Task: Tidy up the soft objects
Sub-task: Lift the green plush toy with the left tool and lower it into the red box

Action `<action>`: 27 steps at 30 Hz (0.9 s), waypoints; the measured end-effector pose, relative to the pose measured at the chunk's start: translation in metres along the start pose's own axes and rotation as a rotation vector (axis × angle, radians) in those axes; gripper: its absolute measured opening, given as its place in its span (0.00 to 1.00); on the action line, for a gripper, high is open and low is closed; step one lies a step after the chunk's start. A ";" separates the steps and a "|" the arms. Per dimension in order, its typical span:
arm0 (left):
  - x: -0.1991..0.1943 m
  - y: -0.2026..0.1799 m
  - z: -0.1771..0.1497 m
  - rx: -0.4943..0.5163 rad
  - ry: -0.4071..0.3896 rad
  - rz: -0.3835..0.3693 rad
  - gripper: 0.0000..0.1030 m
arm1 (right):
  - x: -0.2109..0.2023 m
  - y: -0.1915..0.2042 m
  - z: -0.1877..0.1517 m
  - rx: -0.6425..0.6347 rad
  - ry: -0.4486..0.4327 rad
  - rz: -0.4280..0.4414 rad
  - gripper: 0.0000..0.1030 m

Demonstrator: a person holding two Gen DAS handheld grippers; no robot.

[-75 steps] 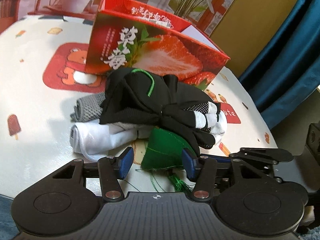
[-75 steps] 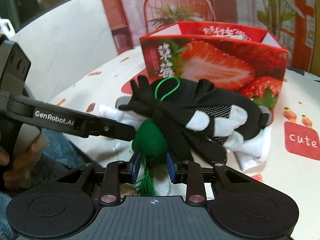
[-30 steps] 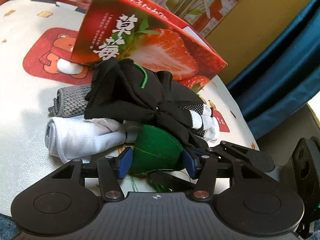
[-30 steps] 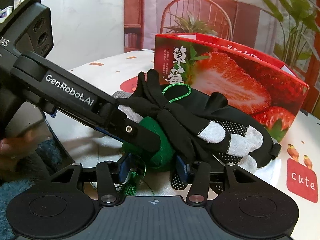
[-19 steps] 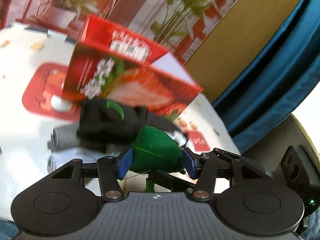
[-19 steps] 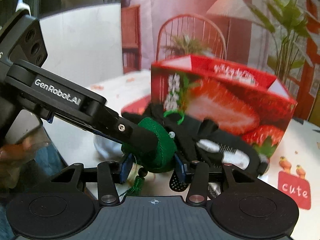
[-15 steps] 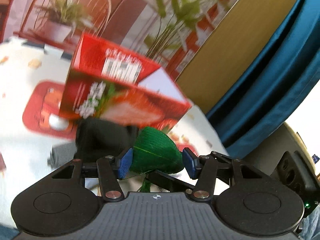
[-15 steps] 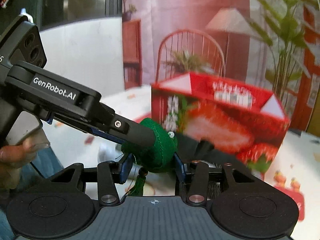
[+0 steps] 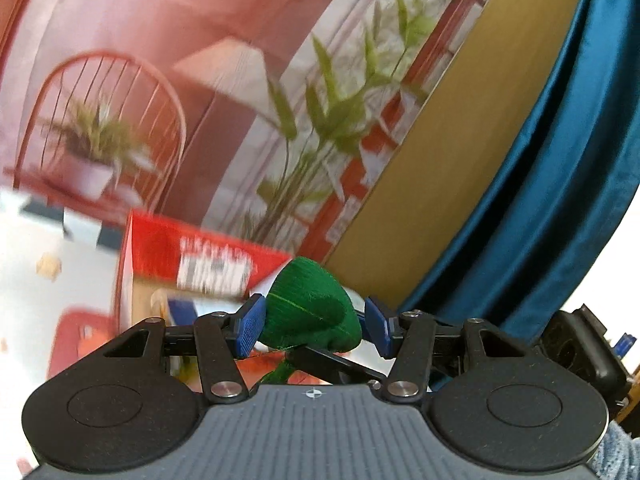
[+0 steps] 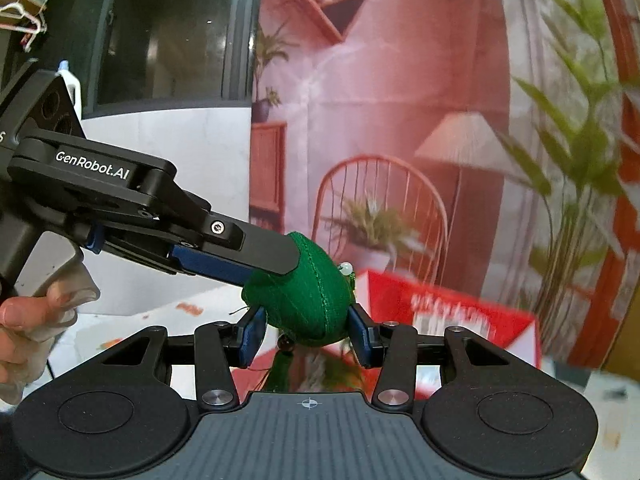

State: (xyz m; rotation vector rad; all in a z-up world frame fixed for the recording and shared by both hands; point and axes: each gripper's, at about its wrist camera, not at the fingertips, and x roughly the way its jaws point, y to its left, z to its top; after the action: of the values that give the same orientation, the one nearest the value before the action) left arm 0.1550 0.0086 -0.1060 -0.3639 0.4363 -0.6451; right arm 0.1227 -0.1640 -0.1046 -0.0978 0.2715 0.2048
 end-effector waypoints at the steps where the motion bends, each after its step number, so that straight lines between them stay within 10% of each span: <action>1: 0.004 0.000 0.008 0.010 -0.017 0.001 0.55 | 0.005 -0.005 0.007 -0.020 -0.012 -0.004 0.41; 13: 0.046 0.006 0.080 0.112 -0.090 0.063 0.55 | 0.069 -0.059 0.060 -0.051 -0.098 -0.022 0.41; 27: 0.108 0.092 0.033 0.006 0.136 0.212 0.55 | 0.157 -0.070 -0.012 0.071 0.112 0.024 0.41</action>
State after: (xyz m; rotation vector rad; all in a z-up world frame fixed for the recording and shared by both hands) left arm 0.2942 0.0133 -0.1494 -0.2640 0.5942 -0.4659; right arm 0.2823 -0.2038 -0.1544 -0.0355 0.3912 0.2136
